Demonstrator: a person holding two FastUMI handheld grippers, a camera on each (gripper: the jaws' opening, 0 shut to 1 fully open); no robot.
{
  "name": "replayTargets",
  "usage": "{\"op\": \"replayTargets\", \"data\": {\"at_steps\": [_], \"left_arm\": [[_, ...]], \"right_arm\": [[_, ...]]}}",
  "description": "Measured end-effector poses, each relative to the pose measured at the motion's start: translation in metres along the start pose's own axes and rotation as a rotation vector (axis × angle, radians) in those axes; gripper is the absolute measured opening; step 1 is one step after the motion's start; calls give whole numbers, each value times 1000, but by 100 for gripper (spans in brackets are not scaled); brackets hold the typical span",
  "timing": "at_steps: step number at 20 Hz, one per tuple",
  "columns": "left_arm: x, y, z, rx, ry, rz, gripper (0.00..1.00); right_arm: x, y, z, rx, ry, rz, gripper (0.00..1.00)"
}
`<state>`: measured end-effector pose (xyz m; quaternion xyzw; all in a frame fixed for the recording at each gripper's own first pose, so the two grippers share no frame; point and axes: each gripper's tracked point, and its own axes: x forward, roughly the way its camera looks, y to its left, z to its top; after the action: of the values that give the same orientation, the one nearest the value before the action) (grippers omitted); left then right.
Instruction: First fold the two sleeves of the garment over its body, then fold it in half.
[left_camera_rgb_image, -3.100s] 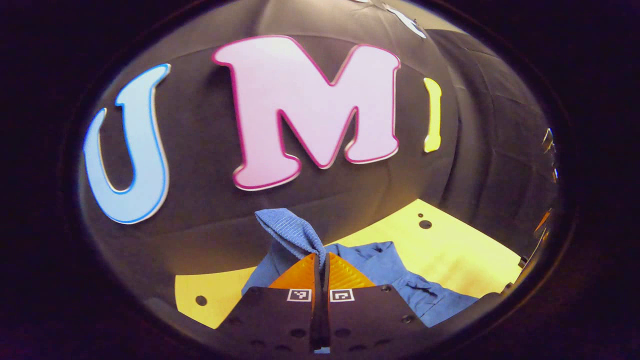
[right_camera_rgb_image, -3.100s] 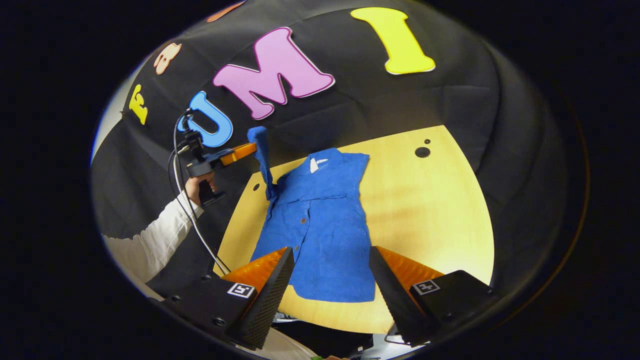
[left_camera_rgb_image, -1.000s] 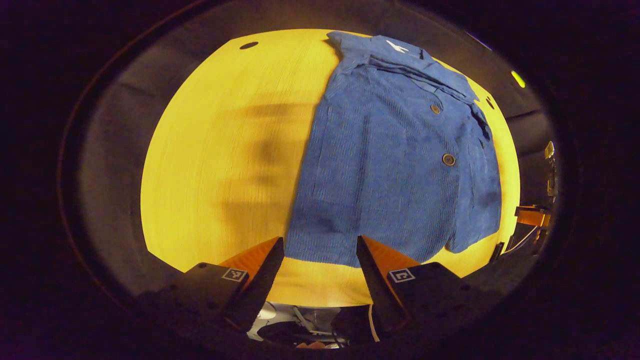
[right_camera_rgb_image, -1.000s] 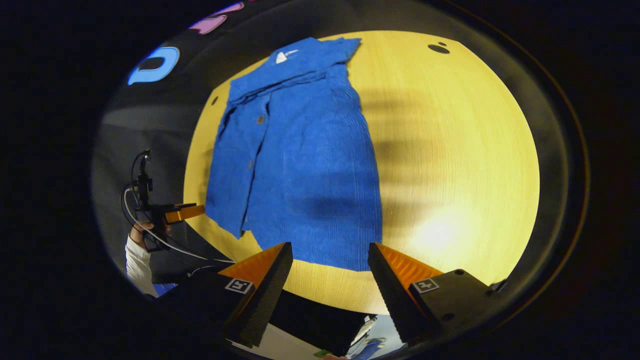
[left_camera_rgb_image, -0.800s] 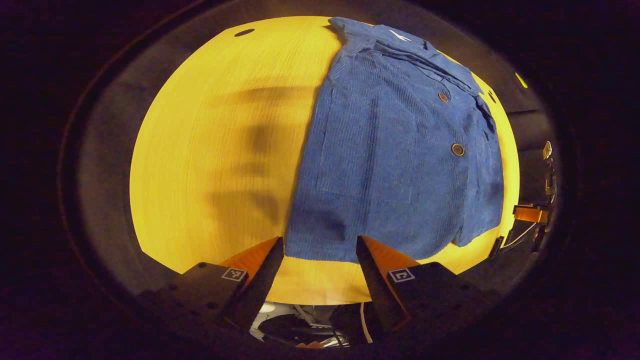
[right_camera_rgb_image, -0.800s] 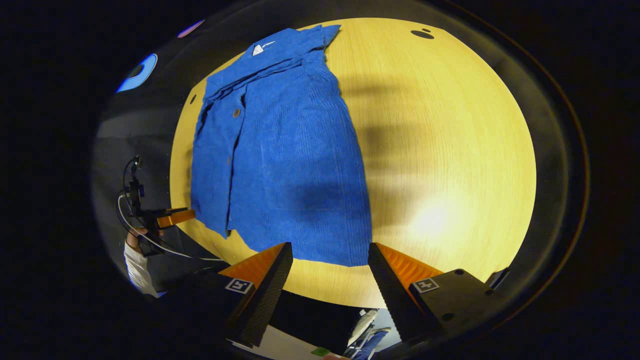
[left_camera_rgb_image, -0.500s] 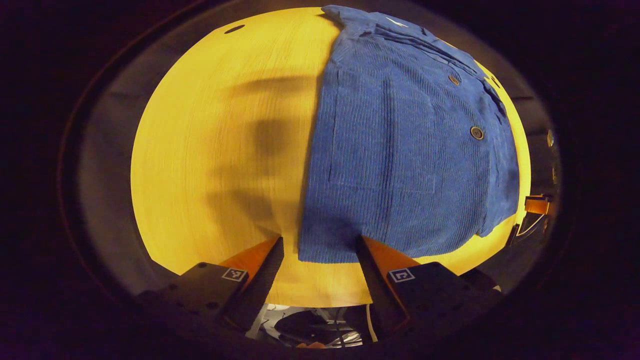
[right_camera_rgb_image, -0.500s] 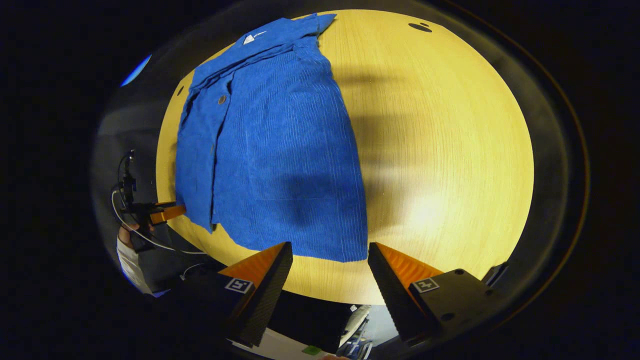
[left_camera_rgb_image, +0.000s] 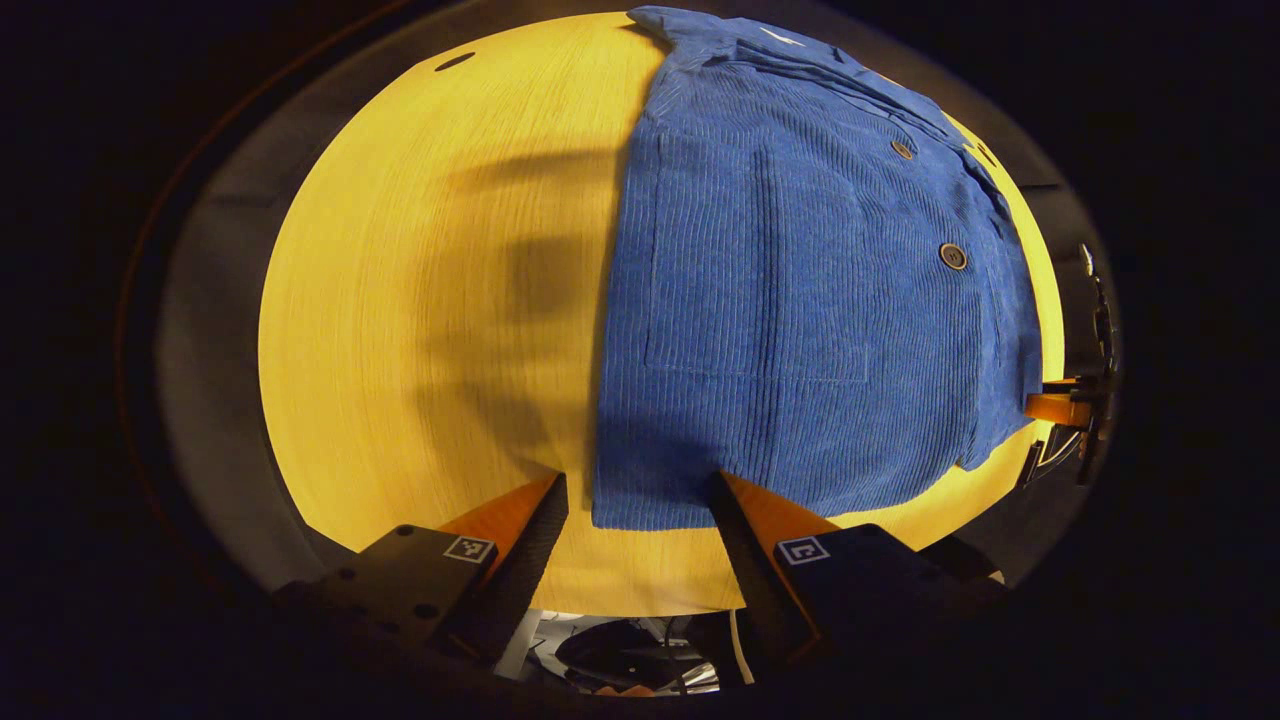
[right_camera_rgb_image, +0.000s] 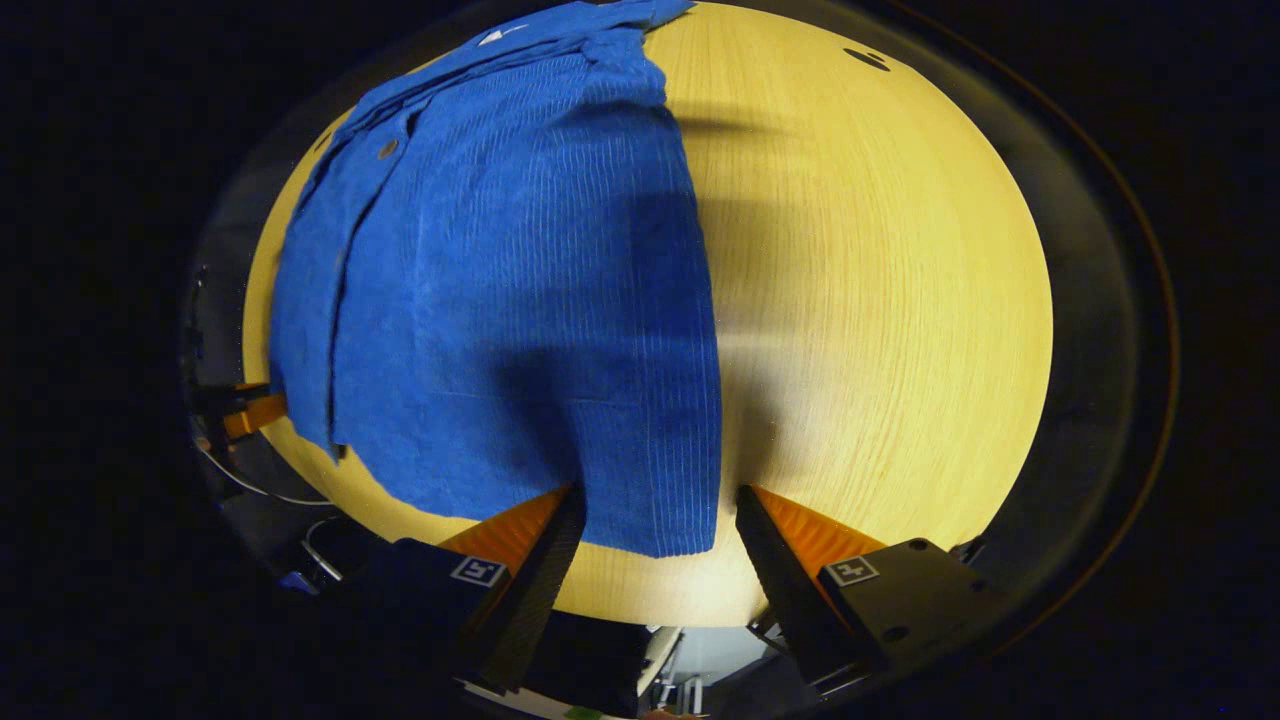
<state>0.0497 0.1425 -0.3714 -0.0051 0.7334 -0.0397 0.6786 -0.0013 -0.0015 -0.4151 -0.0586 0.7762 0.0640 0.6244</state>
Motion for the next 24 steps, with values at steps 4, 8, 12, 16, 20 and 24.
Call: {"op": "replayTargets", "data": {"at_steps": [4,8,12,16,20,24], "left_arm": [[3,-2,2,-4,24,12,85],[0,-16,4,22,19,0,73],[6,-37,4,135,-4,48,8],[6,-37,10,185,-55,29,0],[1,-43,7,89,-79,-76,0],[-38,-44,20,73,-174,-138,0]], "right_arm": [[8,0,1,3,-15,-10,99],[9,0,3,24,-29,-14,99],[11,20,0,31,-19,22,51],[6,20,5,-69,-63,-6,5],[4,23,1,-18,-81,95,5],[-31,29,4,64,-144,175,5]]}}
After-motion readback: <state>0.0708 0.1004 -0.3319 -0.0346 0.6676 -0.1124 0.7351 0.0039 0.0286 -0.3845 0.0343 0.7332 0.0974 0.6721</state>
